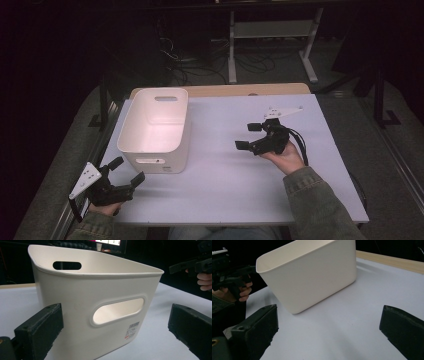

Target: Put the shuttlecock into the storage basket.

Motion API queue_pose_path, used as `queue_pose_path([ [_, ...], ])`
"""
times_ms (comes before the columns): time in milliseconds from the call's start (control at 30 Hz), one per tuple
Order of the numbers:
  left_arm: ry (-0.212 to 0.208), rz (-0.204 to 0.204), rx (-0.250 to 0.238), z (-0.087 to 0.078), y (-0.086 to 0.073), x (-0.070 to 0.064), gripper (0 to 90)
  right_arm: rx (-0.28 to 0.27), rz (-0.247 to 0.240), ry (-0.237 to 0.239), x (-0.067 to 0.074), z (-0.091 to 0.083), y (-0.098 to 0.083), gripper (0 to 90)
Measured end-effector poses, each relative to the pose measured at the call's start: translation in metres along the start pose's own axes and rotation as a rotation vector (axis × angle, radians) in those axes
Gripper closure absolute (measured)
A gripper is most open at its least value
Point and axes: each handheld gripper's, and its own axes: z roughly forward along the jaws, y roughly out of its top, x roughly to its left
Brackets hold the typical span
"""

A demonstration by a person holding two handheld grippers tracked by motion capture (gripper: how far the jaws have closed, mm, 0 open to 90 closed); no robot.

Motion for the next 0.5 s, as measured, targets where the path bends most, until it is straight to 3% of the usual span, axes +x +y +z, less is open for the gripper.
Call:
queue_pose_path([
  [500,0.001,-0.002,0.003,0.000,0.000,0.000,0.0,-0.035,0.027,-0.015,-0.001,-0.017,-0.022,1.1],
])
